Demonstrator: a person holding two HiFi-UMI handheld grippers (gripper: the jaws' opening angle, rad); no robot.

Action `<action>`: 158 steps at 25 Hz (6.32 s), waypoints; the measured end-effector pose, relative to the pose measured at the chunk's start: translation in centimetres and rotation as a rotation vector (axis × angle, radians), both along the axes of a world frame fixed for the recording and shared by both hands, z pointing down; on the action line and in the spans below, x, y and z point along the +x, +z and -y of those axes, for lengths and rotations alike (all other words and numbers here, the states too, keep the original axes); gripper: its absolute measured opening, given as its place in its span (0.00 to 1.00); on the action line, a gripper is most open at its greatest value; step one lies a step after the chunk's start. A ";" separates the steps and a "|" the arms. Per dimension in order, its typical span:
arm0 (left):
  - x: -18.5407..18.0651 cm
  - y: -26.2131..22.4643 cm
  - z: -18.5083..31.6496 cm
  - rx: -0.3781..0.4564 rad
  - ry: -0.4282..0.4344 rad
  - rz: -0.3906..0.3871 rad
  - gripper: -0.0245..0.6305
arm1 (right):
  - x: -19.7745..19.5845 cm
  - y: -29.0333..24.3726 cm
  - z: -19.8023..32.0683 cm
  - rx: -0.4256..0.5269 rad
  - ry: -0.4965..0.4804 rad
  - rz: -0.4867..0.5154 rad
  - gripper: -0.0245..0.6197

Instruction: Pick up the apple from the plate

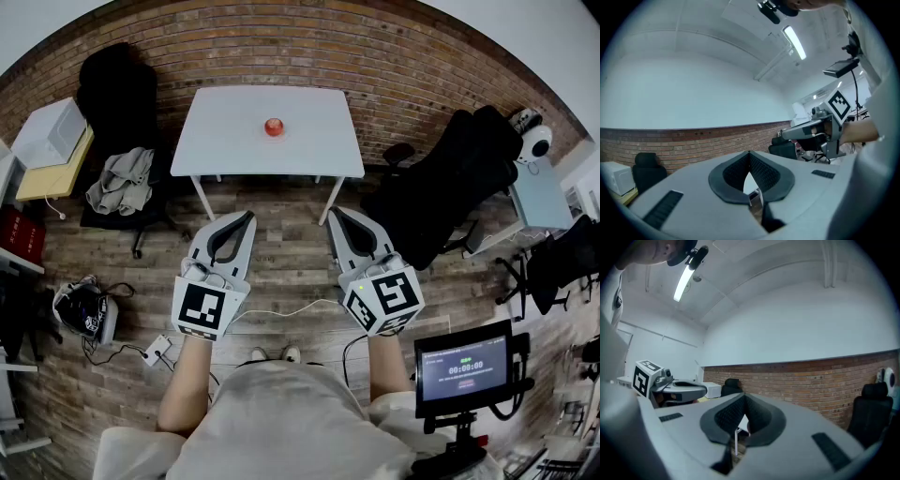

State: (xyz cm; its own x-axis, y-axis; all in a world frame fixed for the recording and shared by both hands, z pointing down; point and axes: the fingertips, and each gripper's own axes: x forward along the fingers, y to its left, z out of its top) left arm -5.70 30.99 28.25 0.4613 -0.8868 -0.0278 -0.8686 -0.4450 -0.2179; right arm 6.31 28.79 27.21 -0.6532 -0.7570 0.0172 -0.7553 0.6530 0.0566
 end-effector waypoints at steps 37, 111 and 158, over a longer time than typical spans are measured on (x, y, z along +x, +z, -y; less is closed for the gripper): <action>5.0 -0.2 1.0 0.000 -0.016 -0.019 0.04 | 5.8 -0.2 0.9 -0.004 -0.076 0.059 0.04; -10.1 4.9 46.1 -0.136 0.083 -0.029 0.04 | -6.9 1.9 43.9 -0.102 0.048 0.000 0.04; -0.3 5.8 44.7 -0.191 -0.041 0.266 0.20 | 0.5 5.1 42.4 -0.166 -0.143 0.015 0.04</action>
State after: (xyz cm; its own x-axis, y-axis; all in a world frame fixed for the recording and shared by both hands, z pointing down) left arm -6.02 -13.68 34.07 0.3938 -0.8824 0.2575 -0.8107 -0.4655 -0.3551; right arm 6.85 -13.64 32.33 -0.7551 -0.6439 0.1233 -0.6539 0.7533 -0.0711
